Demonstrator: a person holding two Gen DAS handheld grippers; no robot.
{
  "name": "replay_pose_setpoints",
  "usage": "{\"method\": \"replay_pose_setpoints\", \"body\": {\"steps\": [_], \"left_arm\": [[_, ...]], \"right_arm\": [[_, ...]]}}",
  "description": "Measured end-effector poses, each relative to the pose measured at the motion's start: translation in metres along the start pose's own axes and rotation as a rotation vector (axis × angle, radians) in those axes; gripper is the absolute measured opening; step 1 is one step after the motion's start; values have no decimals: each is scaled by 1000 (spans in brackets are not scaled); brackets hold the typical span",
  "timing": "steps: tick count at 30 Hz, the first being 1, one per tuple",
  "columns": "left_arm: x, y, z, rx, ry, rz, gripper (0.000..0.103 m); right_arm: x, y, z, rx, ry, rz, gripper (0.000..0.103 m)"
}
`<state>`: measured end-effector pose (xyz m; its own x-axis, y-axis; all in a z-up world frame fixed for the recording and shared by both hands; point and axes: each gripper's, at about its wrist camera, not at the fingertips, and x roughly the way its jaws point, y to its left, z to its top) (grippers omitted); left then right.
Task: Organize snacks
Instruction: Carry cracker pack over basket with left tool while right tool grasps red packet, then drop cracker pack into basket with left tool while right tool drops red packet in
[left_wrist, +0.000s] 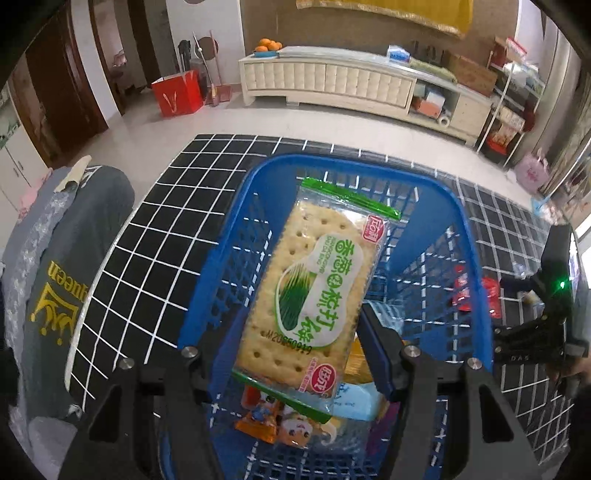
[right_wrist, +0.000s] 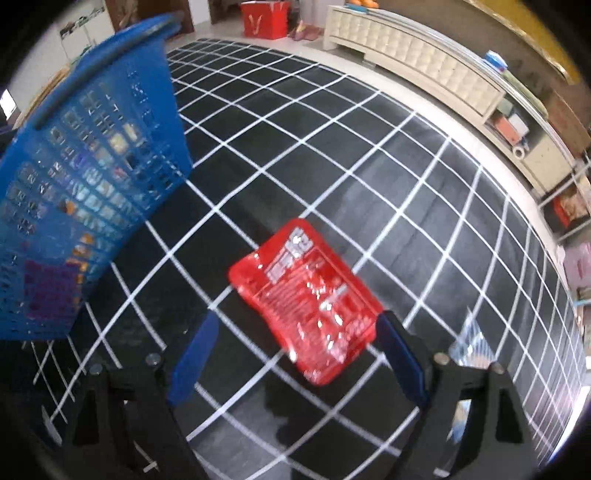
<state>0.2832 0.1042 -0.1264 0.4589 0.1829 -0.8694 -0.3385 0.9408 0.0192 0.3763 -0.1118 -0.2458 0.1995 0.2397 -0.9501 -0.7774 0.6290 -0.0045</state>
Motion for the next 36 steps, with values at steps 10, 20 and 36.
{"method": "replay_pose_setpoints", "body": {"steps": [10,20,36], "left_arm": [[19,-4,2,13,47,-11,59],[22,-4,3,16,67,-10,59],[17,1,1,13,53,-42,59]], "right_arm": [[13,-10,3,-130,-31,62,80],[5,-2,6,-194,-34,89,30],[-41,19,-14,-114,-165,18,5]]}}
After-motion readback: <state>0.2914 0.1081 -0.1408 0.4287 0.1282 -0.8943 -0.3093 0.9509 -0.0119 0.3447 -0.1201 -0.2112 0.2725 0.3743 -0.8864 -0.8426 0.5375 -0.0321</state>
